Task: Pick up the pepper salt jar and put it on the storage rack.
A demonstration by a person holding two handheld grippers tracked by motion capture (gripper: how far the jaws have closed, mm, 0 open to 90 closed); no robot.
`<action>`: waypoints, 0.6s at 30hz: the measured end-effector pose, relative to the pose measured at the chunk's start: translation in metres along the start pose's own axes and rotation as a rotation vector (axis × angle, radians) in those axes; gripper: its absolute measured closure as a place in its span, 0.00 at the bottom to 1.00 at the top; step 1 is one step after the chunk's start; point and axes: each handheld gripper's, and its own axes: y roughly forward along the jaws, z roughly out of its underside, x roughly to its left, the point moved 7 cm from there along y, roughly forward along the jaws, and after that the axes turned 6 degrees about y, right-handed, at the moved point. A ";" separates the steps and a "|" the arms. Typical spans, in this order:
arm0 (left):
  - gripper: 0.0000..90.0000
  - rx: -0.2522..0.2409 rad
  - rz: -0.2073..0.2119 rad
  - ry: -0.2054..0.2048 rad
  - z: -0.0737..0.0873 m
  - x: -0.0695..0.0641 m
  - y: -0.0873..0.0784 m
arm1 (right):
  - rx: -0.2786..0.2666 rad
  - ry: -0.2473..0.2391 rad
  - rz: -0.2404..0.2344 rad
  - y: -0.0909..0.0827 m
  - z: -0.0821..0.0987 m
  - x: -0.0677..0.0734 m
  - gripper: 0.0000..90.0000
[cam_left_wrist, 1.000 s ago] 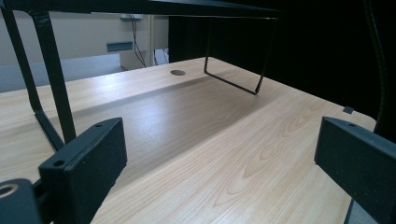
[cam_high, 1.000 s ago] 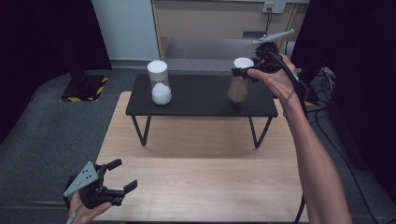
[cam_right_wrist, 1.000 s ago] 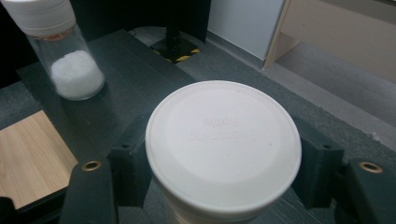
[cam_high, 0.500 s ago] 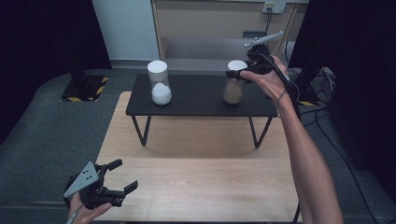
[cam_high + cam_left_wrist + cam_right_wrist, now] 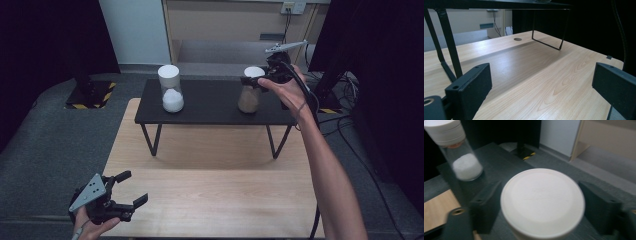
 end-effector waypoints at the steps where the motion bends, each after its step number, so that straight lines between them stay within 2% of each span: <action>1: 0.02 -0.001 -0.001 -0.002 0.000 0.000 0.000 | -0.009 0.003 0.001 -0.001 0.001 0.000 0.17; 4: 0.02 0.000 0.000 0.000 0.000 0.000 0.000 | -0.053 0.012 -0.002 -0.009 0.003 -0.001 0.11; 6: 0.02 0.001 0.003 0.001 0.000 0.000 0.000 | -0.088 0.033 -0.017 -0.017 0.002 -0.002 0.10; 9: 0.02 0.000 0.005 0.003 -0.001 -0.001 0.001 | -0.149 0.034 -0.060 -0.030 0.003 -0.004 0.09; 12: 0.02 0.001 0.007 0.004 -0.001 -0.001 0.001 | -0.180 0.020 -0.065 -0.042 0.002 -0.001 0.09; 14: 0.02 0.003 0.008 0.007 -0.001 -0.002 0.001 | -0.204 0.017 -0.083 -0.050 0.003 0.001 0.08; 18: 0.02 0.008 0.012 0.010 -0.001 -0.002 0.002 | -0.220 -0.021 -0.124 -0.063 0.004 0.007 0.07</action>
